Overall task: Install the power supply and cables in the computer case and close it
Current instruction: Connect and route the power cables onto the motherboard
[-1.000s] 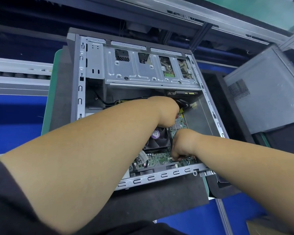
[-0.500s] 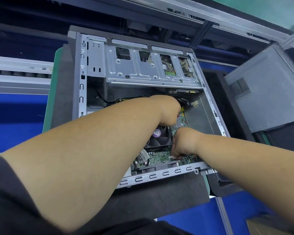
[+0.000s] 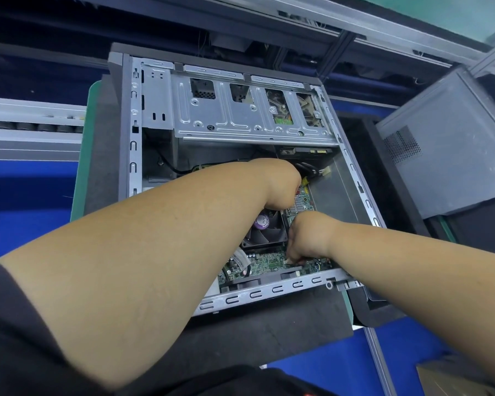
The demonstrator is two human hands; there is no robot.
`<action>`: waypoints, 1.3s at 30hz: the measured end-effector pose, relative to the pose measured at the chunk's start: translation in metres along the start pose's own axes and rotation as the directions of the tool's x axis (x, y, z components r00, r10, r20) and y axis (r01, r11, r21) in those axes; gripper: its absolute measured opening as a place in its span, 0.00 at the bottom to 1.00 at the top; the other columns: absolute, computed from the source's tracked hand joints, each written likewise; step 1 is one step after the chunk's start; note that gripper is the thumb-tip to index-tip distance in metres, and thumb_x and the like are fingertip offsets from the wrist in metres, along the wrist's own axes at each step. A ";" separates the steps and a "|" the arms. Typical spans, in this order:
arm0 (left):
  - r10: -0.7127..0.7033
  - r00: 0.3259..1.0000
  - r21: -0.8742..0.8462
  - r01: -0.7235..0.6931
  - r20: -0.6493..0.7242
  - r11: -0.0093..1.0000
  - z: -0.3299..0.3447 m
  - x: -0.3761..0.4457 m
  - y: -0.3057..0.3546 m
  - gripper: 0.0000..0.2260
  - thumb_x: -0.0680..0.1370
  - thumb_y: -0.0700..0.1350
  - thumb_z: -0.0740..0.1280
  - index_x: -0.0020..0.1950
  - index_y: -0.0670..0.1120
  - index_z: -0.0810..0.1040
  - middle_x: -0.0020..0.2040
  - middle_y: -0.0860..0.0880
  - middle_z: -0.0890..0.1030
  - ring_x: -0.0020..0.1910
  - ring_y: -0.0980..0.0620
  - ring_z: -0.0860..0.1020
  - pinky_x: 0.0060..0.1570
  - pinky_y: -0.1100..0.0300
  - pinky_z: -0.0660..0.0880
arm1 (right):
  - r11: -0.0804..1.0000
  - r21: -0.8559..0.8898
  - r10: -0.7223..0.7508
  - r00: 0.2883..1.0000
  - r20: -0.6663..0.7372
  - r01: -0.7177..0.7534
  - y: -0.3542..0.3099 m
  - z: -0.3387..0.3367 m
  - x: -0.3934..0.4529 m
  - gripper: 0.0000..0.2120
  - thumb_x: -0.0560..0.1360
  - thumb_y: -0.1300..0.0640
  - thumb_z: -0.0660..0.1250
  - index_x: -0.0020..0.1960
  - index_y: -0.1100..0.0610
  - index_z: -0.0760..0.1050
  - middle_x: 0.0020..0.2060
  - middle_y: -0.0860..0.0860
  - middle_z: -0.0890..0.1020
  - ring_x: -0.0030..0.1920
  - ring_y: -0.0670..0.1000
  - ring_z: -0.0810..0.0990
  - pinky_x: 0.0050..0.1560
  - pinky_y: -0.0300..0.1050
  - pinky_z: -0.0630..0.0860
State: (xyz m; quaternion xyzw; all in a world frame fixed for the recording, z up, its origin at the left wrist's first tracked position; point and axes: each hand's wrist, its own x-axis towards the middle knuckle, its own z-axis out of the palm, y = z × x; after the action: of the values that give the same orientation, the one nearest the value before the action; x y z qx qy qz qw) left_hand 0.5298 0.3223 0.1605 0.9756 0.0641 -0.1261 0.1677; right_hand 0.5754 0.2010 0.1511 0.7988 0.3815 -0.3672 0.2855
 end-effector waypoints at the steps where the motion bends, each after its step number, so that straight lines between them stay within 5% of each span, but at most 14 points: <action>1: 0.004 1.000 -0.003 -0.004 -0.006 1.000 0.001 0.000 0.000 0.12 0.77 0.43 0.62 0.55 0.44 0.82 0.53 0.45 0.82 0.53 0.45 0.79 0.48 0.54 0.76 | 0.999 -0.053 -0.012 1.000 -0.005 0.011 -0.004 -0.001 -0.002 0.11 0.71 0.54 0.71 0.50 0.56 0.86 0.45 0.52 0.86 0.44 0.54 0.83 0.47 0.42 0.79; 5: 0.015 1.000 -0.023 -0.015 0.000 1.000 0.001 -0.001 0.000 0.12 0.77 0.43 0.62 0.56 0.44 0.81 0.54 0.45 0.82 0.54 0.45 0.79 0.50 0.54 0.77 | 0.986 -0.162 -0.054 0.994 -0.099 0.037 -0.005 0.001 0.002 0.06 0.69 0.55 0.73 0.40 0.58 0.83 0.31 0.52 0.77 0.37 0.54 0.75 0.35 0.40 0.73; 8: 0.022 1.000 -0.029 -0.022 -0.011 0.999 0.002 0.000 0.000 0.12 0.77 0.43 0.62 0.57 0.44 0.81 0.54 0.45 0.82 0.54 0.45 0.79 0.51 0.53 0.77 | 0.984 -0.179 -0.053 0.987 -0.152 0.025 -0.005 0.005 0.004 0.12 0.69 0.57 0.72 0.30 0.57 0.73 0.25 0.52 0.70 0.34 0.55 0.72 0.27 0.39 0.67; 11: 0.022 1.000 -0.042 -0.022 0.002 0.999 0.002 0.000 0.000 0.12 0.77 0.42 0.62 0.57 0.44 0.81 0.55 0.45 0.82 0.54 0.45 0.79 0.51 0.53 0.77 | 0.985 -0.165 -0.061 0.992 -0.110 0.043 -0.004 0.004 0.006 0.06 0.68 0.56 0.74 0.41 0.59 0.83 0.32 0.53 0.78 0.37 0.55 0.78 0.38 0.42 0.78; 17: 0.030 1.000 -0.039 -0.030 -0.009 0.999 0.002 0.000 -0.001 0.12 0.77 0.42 0.62 0.57 0.43 0.81 0.54 0.44 0.82 0.54 0.44 0.79 0.51 0.53 0.76 | 0.994 -0.085 -0.076 0.996 -0.056 0.071 0.000 -0.001 0.009 0.18 0.67 0.50 0.79 0.53 0.59 0.84 0.48 0.54 0.85 0.47 0.54 0.82 0.50 0.44 0.79; 23: 0.025 1.000 -0.049 -0.025 -0.003 0.999 0.002 0.001 -0.001 0.12 0.77 0.43 0.62 0.56 0.43 0.82 0.54 0.44 0.82 0.51 0.44 0.79 0.48 0.55 0.76 | 0.993 -0.104 -0.072 0.994 -0.079 0.064 -0.003 0.000 0.012 0.14 0.66 0.49 0.80 0.43 0.57 0.81 0.29 0.49 0.75 0.38 0.54 0.75 0.40 0.42 0.72; 29: 0.017 1.000 -0.053 -0.017 -0.006 0.998 0.002 0.000 0.000 0.12 0.76 0.43 0.62 0.55 0.43 0.82 0.54 0.44 0.82 0.51 0.45 0.78 0.48 0.55 0.75 | 0.990 -0.127 -0.075 0.987 -0.145 0.056 -0.003 0.000 0.013 0.16 0.64 0.48 0.81 0.38 0.56 0.78 0.26 0.49 0.72 0.36 0.54 0.75 0.37 0.42 0.71; 39: -0.005 1.000 -0.082 0.005 0.005 0.997 0.000 -0.002 0.000 0.12 0.77 0.43 0.62 0.56 0.43 0.82 0.55 0.43 0.82 0.49 0.45 0.77 0.51 0.53 0.76 | 0.990 -0.133 -0.045 0.997 -0.065 0.036 -0.003 -0.004 0.013 0.29 0.66 0.43 0.79 0.58 0.61 0.80 0.53 0.55 0.83 0.54 0.58 0.81 0.54 0.49 0.78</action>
State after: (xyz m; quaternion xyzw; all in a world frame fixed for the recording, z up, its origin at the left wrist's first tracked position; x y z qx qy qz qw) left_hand 0.5276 0.3221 0.1607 0.9675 0.0712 -0.1260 0.2074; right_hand 0.5802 0.2111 0.1424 0.7822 0.4306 -0.3195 0.3172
